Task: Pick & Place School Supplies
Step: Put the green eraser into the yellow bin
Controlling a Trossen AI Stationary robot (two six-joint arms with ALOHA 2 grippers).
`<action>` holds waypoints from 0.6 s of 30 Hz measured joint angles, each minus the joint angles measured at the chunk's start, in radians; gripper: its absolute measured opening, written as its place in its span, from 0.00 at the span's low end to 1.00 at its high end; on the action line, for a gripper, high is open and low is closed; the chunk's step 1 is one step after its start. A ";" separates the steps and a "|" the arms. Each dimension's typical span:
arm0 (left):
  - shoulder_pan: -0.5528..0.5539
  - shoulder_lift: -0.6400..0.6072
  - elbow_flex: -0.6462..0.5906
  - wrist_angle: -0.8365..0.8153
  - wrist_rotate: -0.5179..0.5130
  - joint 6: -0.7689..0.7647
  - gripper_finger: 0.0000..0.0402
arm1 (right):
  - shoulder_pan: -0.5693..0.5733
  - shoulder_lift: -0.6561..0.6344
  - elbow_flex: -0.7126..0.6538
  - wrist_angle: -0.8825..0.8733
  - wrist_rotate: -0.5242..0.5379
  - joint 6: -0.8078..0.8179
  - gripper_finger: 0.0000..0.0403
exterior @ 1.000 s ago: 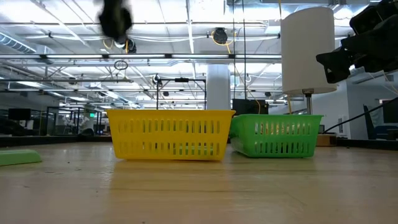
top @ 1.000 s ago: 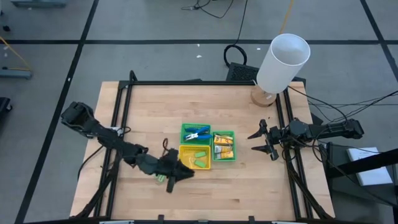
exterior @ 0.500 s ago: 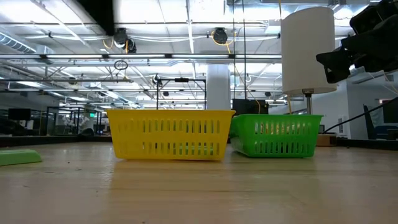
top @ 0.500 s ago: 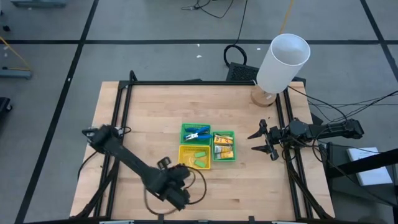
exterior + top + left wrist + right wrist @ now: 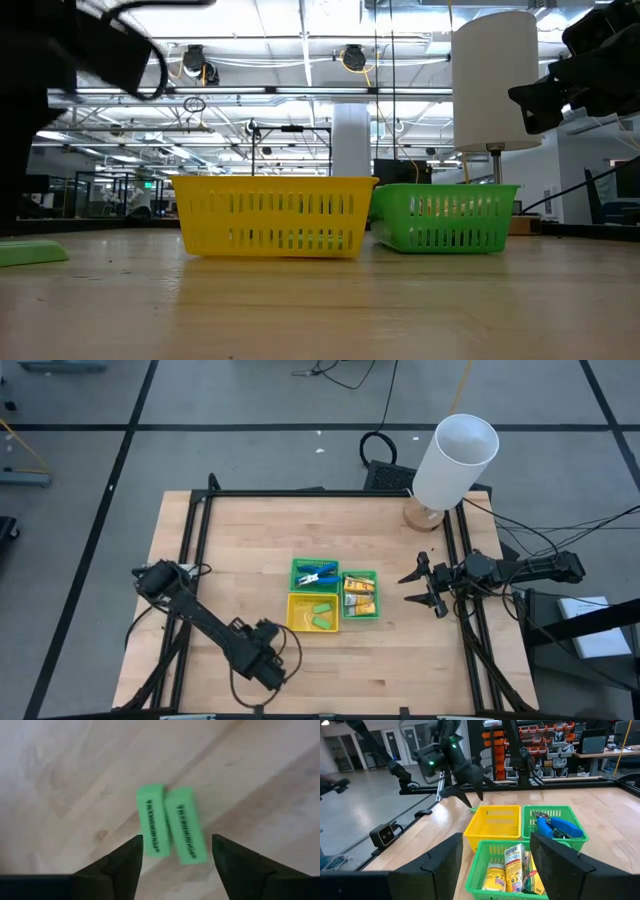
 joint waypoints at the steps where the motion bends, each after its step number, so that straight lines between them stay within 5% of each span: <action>1: 0.001 -0.018 -0.035 0.023 0.013 -0.012 0.60 | 0.000 0.000 0.000 0.000 0.000 0.000 0.56; 18: 0.024 -0.169 -0.379 0.385 0.012 -0.035 0.50 | 0.000 0.000 0.000 0.000 0.000 0.000 0.56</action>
